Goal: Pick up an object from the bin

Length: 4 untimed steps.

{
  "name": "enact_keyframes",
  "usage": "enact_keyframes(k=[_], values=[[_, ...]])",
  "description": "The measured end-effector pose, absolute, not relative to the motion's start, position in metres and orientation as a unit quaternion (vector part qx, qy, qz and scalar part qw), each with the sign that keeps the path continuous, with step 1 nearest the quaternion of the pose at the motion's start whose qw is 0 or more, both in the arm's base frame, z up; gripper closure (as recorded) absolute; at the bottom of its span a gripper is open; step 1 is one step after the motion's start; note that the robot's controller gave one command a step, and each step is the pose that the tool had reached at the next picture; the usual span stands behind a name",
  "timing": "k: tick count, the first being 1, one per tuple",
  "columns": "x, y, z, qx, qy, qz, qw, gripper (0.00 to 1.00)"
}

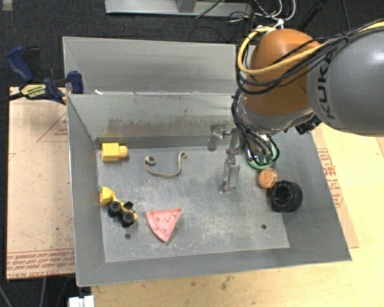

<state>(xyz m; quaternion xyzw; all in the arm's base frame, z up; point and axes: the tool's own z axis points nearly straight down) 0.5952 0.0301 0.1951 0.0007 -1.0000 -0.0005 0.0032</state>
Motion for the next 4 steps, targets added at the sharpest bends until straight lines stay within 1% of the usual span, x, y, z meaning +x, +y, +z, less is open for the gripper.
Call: enact_keyframes(k=[1, 2, 3, 4], values=[[0.597, 0.03, 0.2, 0.0, -1.0, -0.001, -0.001, 0.0], [0.599, 0.056, 0.157, -0.018, -1.0, -0.001, -0.005, 0.0], [0.589, 0.083, 0.119, 0.018, -1.0, 0.0, 0.001, 0.0], [0.595, 0.108, 0.079, 0.045, -0.999, 0.0, -0.002, 0.0]])
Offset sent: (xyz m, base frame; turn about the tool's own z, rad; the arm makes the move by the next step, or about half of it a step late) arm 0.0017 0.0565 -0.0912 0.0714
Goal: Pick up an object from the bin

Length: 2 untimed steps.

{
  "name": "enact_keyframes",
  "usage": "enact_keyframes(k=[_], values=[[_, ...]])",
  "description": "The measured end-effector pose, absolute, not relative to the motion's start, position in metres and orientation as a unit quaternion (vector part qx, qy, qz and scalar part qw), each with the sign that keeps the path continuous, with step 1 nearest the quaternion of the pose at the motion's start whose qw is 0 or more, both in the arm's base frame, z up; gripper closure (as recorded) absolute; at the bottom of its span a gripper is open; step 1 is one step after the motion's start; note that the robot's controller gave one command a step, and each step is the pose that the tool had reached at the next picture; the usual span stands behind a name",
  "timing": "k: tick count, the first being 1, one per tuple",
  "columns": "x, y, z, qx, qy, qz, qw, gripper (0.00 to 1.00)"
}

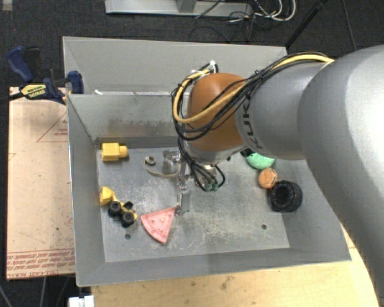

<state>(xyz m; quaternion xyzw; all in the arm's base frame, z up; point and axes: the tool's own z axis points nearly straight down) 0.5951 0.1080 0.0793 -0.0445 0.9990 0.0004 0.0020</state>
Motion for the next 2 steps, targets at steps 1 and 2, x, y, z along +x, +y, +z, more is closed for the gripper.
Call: enact_keyframes(k=[1, 2], values=[[0.55, 0.115, 0.071, 0.009, 1.0, 0.001, 0.001, 0.0], [0.535, 0.134, 0.07, 0.046, 0.999, 0.0, -0.003, 0.0]])
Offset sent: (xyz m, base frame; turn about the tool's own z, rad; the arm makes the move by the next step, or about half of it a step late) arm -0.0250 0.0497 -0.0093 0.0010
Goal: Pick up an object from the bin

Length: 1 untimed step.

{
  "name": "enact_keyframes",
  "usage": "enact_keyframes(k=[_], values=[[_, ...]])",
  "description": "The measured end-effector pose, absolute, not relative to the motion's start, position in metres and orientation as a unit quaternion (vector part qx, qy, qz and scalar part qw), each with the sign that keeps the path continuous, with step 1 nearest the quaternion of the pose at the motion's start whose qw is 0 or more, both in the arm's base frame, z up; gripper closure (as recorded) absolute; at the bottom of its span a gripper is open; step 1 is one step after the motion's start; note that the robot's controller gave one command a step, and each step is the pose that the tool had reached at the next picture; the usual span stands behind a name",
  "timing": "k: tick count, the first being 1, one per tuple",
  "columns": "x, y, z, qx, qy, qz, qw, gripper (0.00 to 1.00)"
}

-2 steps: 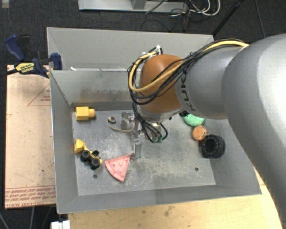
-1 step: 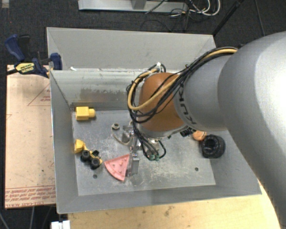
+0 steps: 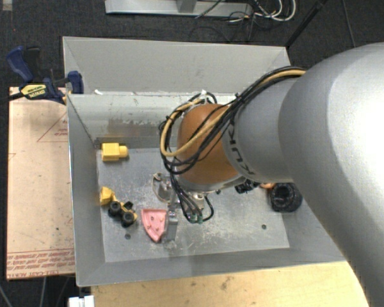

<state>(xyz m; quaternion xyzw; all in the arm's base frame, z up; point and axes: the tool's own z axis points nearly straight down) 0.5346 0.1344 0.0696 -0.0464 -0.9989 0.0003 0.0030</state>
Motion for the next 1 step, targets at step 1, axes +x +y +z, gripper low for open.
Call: enact_keyframes(k=[1], values=[[0.5332, 0.1345, 0.0707, 0.042, -0.999, -0.001, -0.002, 0.0]])
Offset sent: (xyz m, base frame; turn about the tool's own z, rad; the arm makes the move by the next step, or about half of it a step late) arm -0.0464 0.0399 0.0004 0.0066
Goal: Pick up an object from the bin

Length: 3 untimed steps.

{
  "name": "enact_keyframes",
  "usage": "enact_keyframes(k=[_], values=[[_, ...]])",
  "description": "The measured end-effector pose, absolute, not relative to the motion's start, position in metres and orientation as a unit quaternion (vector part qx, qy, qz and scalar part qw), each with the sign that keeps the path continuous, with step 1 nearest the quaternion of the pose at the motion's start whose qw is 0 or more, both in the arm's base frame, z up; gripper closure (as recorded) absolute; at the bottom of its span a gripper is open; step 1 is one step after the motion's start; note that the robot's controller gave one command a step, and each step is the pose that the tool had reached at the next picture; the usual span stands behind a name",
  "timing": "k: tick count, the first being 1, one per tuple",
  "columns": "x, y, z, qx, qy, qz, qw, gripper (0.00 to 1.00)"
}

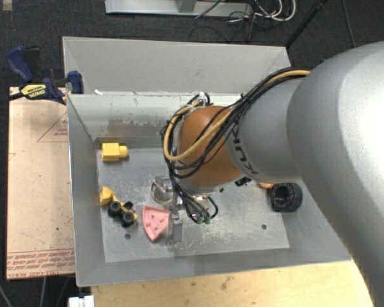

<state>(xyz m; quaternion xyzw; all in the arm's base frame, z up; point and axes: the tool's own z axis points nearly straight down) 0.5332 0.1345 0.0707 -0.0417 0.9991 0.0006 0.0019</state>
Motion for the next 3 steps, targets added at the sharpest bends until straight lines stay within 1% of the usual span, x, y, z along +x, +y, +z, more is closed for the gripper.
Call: enact_keyframes(k=[1, 2, 3], values=[[0.5, 0.162, 0.07, 0.04, 0.999, 0.0, 0.0, 0.0], [0.489, 0.166, 0.075, -0.072, 0.997, 0.0, 0.0, 1.0], [0.489, 0.166, 0.075, -0.071, 0.997, 0.0, 0.0, 1.0]])
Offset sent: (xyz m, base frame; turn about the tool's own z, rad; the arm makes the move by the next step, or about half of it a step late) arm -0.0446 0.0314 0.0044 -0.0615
